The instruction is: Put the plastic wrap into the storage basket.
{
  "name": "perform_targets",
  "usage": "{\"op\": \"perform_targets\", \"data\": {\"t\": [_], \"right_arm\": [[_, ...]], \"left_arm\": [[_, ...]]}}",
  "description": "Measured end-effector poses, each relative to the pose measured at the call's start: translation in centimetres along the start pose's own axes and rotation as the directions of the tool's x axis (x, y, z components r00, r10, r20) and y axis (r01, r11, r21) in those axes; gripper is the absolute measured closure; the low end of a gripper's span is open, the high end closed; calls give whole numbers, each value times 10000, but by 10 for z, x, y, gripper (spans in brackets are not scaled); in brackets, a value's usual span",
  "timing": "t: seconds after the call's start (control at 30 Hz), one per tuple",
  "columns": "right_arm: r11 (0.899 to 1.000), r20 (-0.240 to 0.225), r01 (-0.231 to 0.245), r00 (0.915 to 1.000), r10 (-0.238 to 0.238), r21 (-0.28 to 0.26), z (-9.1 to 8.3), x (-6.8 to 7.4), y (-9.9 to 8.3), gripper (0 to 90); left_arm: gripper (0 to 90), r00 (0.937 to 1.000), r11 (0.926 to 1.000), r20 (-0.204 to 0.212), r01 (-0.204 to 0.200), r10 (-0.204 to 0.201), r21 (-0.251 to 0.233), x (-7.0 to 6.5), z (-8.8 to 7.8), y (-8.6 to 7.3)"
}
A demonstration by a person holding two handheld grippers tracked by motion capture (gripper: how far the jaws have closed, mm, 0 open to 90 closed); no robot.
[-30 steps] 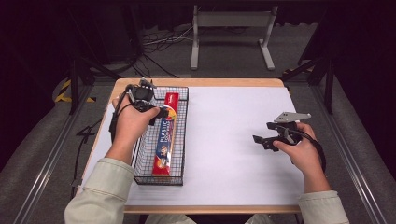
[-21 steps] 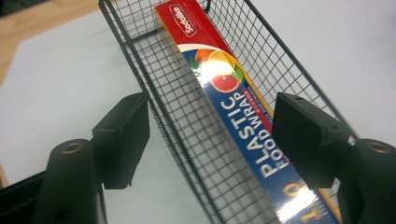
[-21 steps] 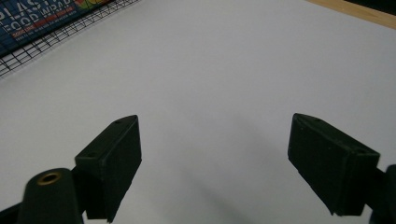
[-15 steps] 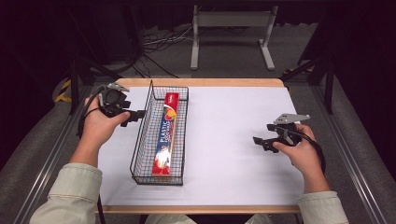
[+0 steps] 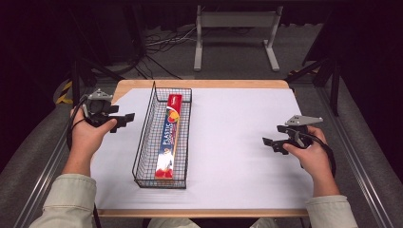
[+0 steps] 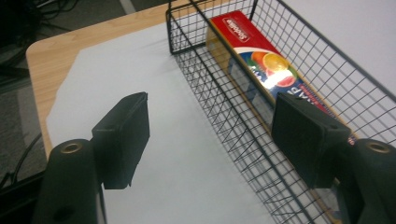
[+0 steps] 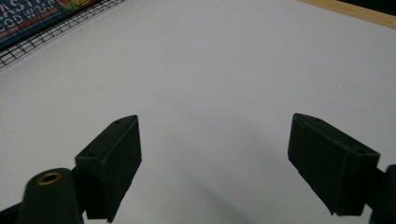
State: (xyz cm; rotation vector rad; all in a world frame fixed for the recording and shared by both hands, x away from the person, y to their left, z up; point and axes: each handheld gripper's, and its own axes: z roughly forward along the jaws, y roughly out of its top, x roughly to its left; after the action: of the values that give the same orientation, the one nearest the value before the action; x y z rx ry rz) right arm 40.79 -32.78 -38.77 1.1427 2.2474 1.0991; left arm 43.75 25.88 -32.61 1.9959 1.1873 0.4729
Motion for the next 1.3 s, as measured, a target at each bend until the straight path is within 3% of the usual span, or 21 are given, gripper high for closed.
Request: {"op": "perform_targets", "data": {"t": [0.2,0.43,0.63,0.73,1.03,1.3], "right_arm": [[9999,-82,-36,10000,35,-101,-1,-3,-1,182],[9998,-154,-87,9998,85,-153,1,-5,-4,182],[9996,-167,-4,9999,0,-266,2,-6,-6,182],[9997,-138,-33,9999,30,-244,3,-8,-8,182],[9996,-118,-89,9999,85,-284,3,-9,-9,182],[9993,-118,-72,9999,68,-356,3,-9,-10,182]], "left_arm": [[307,9995,9991,-6,309,-309,-287,3,3,-25],[305,9997,9976,-202,146,-160,-678,1,6,-52],[303,9983,9915,-59,569,-579,-1170,1,12,-75],[300,9986,9914,-85,515,-529,-1207,-1,16,-85],[301,9970,9919,-1,771,-775,-1011,1,22,-93],[301,9974,9921,72,727,-724,-1020,-2,23,-93]]}}
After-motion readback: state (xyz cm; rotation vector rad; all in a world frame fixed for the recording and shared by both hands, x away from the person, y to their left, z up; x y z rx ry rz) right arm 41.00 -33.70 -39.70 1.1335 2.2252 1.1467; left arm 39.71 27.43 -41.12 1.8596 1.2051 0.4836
